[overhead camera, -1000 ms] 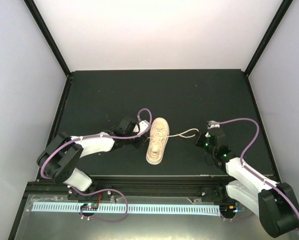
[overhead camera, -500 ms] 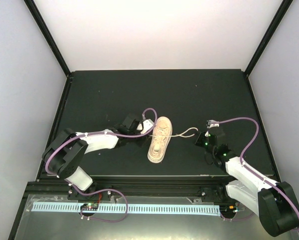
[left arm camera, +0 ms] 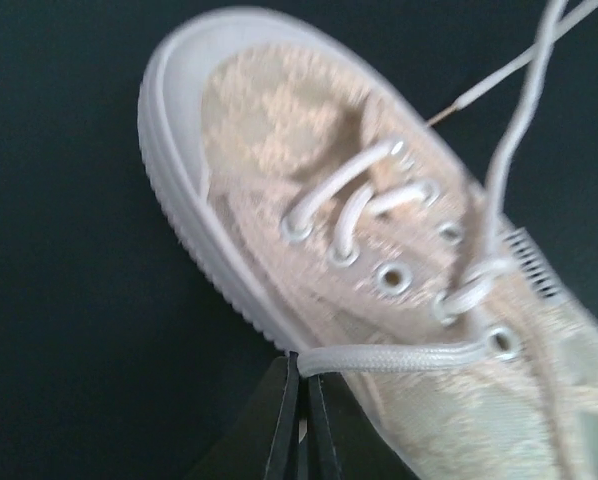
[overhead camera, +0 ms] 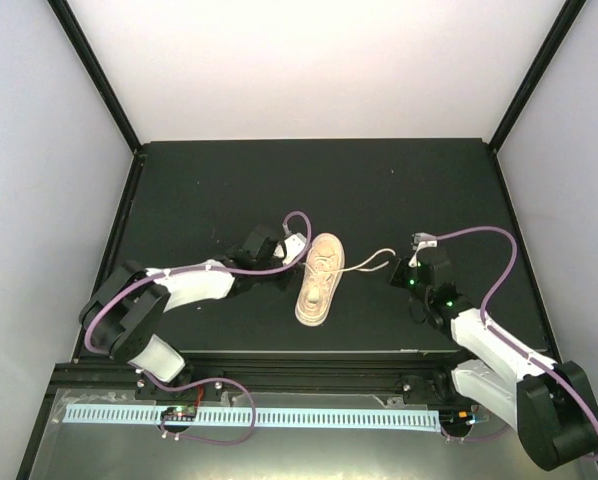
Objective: Tie the shoes
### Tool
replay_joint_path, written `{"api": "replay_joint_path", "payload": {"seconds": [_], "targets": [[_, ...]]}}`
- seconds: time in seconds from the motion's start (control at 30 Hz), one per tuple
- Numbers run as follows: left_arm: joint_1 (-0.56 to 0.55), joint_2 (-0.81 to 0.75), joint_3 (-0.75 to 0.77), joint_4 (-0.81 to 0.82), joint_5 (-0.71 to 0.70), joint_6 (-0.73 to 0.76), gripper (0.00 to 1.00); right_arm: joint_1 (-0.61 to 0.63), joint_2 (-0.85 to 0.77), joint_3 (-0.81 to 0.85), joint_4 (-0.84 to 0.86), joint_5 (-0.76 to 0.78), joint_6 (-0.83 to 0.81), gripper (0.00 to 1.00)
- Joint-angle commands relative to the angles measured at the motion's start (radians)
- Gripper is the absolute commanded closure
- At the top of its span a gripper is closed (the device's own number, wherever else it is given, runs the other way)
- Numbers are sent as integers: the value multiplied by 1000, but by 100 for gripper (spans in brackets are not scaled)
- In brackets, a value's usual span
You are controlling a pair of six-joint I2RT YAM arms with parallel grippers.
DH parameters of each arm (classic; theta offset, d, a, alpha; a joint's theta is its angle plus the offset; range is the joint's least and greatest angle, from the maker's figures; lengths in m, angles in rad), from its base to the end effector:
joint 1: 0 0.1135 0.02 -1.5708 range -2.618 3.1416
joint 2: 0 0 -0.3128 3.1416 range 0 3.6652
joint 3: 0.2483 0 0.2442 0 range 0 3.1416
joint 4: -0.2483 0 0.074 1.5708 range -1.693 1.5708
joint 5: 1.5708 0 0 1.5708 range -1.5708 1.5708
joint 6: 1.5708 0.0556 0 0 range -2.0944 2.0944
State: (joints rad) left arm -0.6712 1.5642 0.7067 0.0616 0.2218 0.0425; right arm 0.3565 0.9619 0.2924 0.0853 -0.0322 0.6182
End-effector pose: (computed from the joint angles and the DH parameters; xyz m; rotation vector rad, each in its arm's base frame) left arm 0.2335 -0.2011 0.1949 0.9453 2.2219 -0.5598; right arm 0.1606 0.0617 0.1988 0.2701 2.1994 0.5894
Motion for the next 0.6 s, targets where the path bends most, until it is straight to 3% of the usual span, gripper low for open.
{"api": "replay_joint_path", "payload": {"seconds": [0.0,0.17,0.3,0.5,0.57], "targets": [[-19,-93,-4,100,46,-51,98,-8,38,102,15,18,-85,98],[-30,-117,-12,124,102,-93,98,-7,181,281,24,-7,-167,98],[-50,-114,-15,126,95,-107,98,19,381,492,8,-154,-218,98],[-68,-149,-67,186,87,-149,98,210,594,720,26,-337,-205,98],[-70,-161,-80,202,86,-165,98,232,638,747,72,-424,-162,82]]}}
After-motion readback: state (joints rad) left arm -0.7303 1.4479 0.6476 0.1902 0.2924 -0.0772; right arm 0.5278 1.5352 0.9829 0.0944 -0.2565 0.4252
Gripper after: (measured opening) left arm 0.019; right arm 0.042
